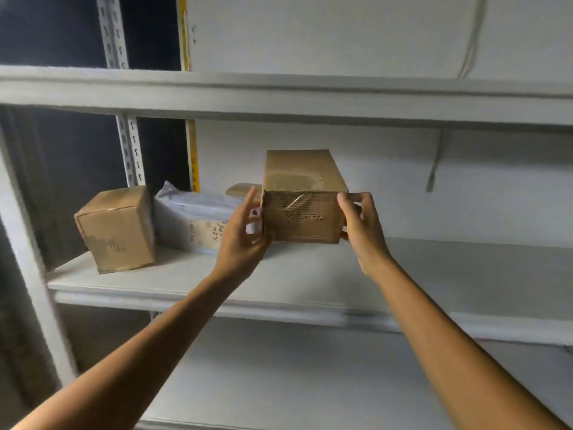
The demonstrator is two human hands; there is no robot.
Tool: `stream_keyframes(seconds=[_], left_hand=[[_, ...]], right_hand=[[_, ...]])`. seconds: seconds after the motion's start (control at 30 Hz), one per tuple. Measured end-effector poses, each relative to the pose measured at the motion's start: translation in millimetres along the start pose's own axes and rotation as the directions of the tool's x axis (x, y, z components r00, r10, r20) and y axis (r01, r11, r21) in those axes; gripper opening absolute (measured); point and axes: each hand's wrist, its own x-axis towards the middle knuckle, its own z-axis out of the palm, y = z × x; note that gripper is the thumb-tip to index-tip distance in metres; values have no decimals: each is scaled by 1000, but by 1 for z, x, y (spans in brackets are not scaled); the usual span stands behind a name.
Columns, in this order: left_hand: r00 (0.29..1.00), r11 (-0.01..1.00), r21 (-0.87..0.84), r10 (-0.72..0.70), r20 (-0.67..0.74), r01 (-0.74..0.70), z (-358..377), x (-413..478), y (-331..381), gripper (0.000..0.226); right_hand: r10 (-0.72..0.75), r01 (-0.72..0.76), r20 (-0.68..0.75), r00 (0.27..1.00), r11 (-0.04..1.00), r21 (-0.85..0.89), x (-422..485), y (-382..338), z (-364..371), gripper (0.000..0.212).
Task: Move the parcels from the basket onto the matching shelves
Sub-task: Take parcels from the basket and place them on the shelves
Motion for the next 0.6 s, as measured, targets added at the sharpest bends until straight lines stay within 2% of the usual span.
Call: stream_keyframes(seconds=[0.07, 0.13, 0.23, 0.33, 0.47, 0.6], left_hand=[[999, 1000, 11, 26, 40, -27, 32, -5, 9, 72], [995, 997, -75, 3, 96, 4, 64, -10, 20, 61], [970, 964, -235, -68, 233, 125, 112, -22, 35, 48], [946, 926, -336, -58, 319, 170, 161, -35, 50, 40], [914, 895, -408, -1, 405, 182, 225, -47, 69, 36], [854, 857, -469, 69, 516, 214, 288, -61, 83, 39]], right_hand=[[54, -55, -72, 996, 998, -16, -10, 1, -36, 27], [111, -111, -141, 984, 994, 4, -22, 5, -72, 29], [174, -168, -216, 961, 985, 43, -45, 18, -126, 14], [231, -224, -260, 938, 973, 57, -72, 28, -177, 29], [219, -214, -377, 900, 975, 57, -106, 35, -233, 34], [140, -158, -518, 844, 987, 10, -138, 34, -283, 34]])
